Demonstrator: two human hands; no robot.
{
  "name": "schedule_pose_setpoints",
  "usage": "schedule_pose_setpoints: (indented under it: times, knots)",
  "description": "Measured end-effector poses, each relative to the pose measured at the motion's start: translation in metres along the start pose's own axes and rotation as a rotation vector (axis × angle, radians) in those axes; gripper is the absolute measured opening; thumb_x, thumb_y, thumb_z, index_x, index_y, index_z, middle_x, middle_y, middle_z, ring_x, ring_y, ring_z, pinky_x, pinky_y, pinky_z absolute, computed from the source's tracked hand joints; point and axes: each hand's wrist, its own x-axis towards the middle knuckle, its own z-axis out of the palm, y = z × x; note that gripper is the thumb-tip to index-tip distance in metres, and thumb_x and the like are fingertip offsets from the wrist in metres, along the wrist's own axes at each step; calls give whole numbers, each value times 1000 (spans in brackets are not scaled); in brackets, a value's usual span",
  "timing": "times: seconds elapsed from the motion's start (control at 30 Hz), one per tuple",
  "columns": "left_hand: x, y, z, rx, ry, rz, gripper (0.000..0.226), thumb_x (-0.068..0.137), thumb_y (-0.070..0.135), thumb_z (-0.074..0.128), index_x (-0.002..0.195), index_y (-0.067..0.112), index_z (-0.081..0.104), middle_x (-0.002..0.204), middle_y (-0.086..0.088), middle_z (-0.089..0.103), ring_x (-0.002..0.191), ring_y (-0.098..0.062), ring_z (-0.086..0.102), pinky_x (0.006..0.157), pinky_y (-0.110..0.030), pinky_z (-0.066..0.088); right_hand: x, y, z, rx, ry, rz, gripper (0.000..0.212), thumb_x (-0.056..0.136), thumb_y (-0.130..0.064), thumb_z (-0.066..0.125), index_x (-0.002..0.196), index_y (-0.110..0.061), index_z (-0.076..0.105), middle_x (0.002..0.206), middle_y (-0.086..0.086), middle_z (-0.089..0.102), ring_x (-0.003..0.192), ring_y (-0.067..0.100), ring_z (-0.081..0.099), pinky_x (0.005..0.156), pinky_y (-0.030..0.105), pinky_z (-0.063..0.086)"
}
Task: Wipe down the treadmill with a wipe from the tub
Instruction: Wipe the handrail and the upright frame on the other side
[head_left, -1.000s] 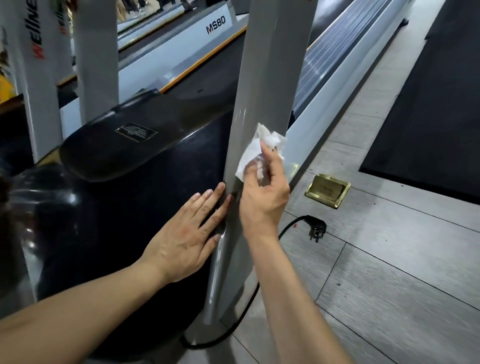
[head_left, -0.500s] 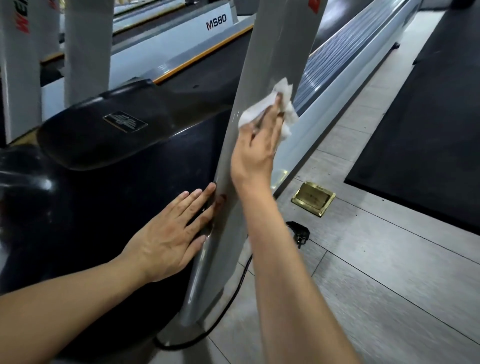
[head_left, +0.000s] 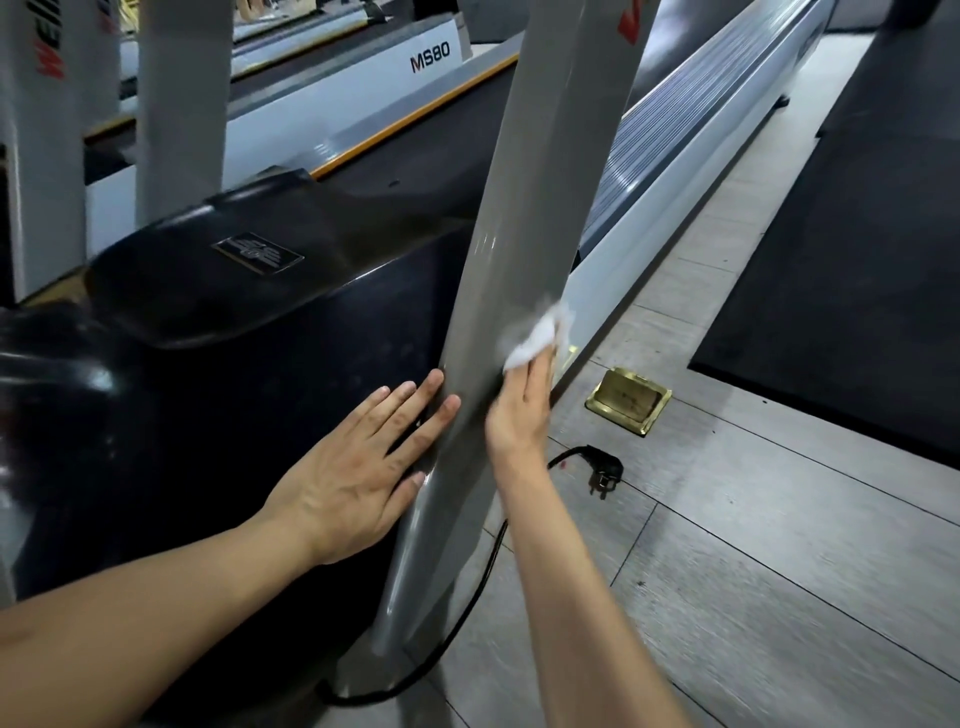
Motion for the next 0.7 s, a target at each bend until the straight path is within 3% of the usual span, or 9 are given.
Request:
schedule_pose_setpoints:
  times: [0.03, 0.17, 0.27, 0.37, 0.47, 0.57, 0.7]
  knots:
    - [0, 0, 0, -1, 1, -1, 72, 105, 41, 32, 164, 19, -4, 171, -7, -10, 158, -23, 5, 125, -43, 15, 15, -20, -1, -15, -5, -78, 53, 111, -28, 29, 162, -27, 12, 168, -7, 12, 154, 10, 10, 126, 32, 10]
    - [1, -2, 0, -20, -2, 4, 73, 105, 43, 31, 163, 21, -8, 170, -5, -15, 158, -21, 0, 126, -43, 12, 27, -62, 6, -105, -9, -374, 61, 105, -29, 33, 158, -46, 8, 168, -13, 8, 155, 21, 17, 121, 54, 28]
    - [1, -1, 1, -9, -3, 5, 74, 106, 43, 32, 163, 20, -9, 170, -6, -15, 158, -21, -1, 126, -43, 14, -8, -33, 4, -150, -45, -446, 62, 107, -22, 37, 159, -43, 13, 165, -22, 7, 154, 17, 18, 120, 52, 33]
    - [2, 0, -1, -24, 15, 2, 71, 105, 42, 29, 163, 21, -5, 171, -5, -11, 158, -22, 3, 127, -43, 16, -54, 8, -11, -104, -87, -349, 57, 106, -12, 40, 150, -47, 31, 162, -15, 29, 145, -3, 32, 118, 29, 35]
    - [3, 2, -2, -23, 26, -6, 70, 104, 42, 28, 164, 21, -2, 171, -5, -9, 158, -22, 7, 126, -44, 19, -82, 29, -27, -97, -141, -164, 58, 102, -4, 46, 144, -44, 46, 146, -21, 50, 131, -7, 49, 113, 28, 44]
    - [1, 4, -5, 1, 25, -23, 70, 103, 44, 28, 164, 22, 0, 172, -4, -7, 157, -23, 11, 125, -45, 22, -67, 20, -52, -167, -159, -35, 54, 98, -4, 55, 135, -43, 59, 128, -14, 65, 116, 6, 64, 104, 35, 52]
    - [4, 30, -15, -46, 68, -130, 69, 99, 36, 37, 162, 13, 20, 170, -12, 11, 154, -31, 23, 123, -50, 28, -14, -15, -80, -218, -155, -26, 44, 96, 0, 59, 115, -38, 71, 107, -21, 65, 104, -1, 65, 94, 17, 53]
